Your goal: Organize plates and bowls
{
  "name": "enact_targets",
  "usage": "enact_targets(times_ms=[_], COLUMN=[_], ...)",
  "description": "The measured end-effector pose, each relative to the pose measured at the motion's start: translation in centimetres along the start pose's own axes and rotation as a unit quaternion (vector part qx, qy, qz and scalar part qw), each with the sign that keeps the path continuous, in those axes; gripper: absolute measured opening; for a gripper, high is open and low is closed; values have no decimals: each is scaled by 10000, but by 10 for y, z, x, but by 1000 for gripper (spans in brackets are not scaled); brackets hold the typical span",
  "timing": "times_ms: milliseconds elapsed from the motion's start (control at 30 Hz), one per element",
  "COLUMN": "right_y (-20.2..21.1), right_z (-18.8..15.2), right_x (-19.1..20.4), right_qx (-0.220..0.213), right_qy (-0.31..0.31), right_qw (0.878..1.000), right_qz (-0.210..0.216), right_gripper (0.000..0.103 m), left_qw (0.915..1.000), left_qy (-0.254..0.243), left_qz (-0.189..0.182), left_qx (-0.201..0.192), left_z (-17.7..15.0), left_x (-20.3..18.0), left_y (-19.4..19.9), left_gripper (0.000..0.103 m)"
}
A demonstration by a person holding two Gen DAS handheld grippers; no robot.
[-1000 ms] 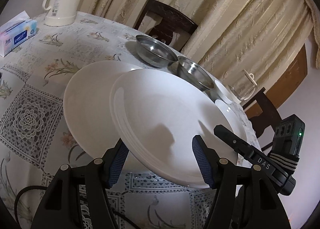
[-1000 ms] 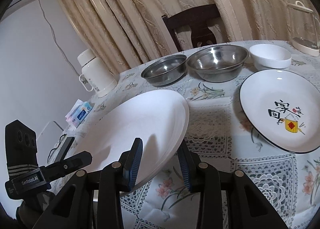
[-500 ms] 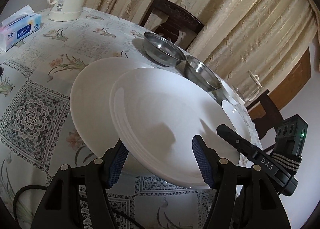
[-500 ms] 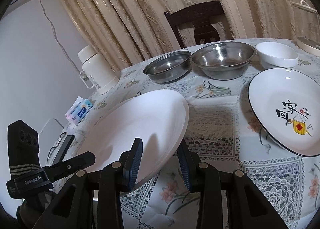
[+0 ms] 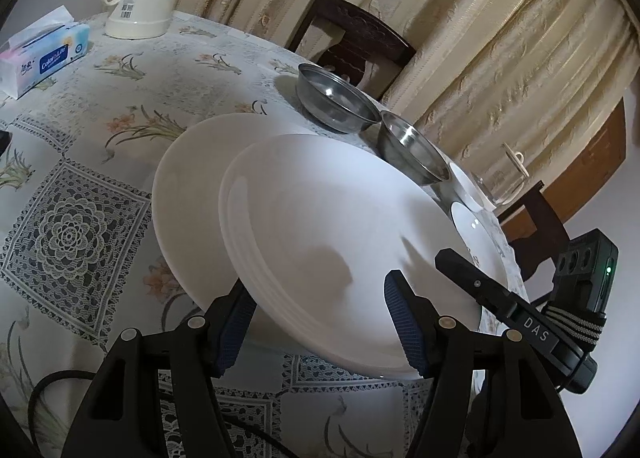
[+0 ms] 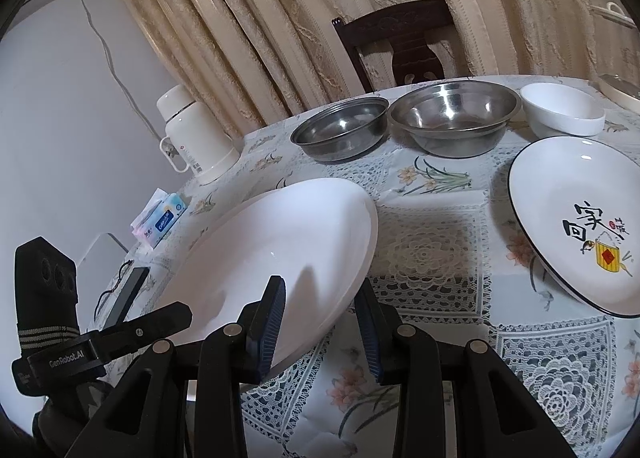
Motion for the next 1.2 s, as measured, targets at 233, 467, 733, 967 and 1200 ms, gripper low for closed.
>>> enact_targets(times_ms=[233, 467, 733, 967, 1200], right_y=[-3, -10, -14, -20, -20], right_z=[0, -1, -1, -2, -1], right_x=[1, 3, 5, 9, 13], right_qx=[7, 59, 122, 179, 134], right_qy=[-39, -139, -134, -128, -54], right_qw=[10000, 9998, 9997, 9993, 9995], right_qz=[33, 136, 190, 286, 266], right_gripper=[38, 38, 38, 38, 38], left_qw=[9999, 9996, 9984, 9970, 9973], left_qy=[42, 203, 303, 367, 353], left_qz=[58, 62, 60, 131, 296], left_qx=[96, 206, 472, 672, 566], left_z=[3, 8, 13, 16, 22], left_x=[0, 5, 7, 10, 20], left_y=[2, 7, 14, 23, 33], left_gripper=[66, 66, 66, 66, 66])
Point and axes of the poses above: each gripper's, at about its wrist camera, not at the fingertips, and y roughly against the way its jaws point, x to its left, z to its top, the point moved 3 cm from there along -y, roughly the way its jaws point, and after that the axes turned 15 degrees about y, right-handed, at the moved point
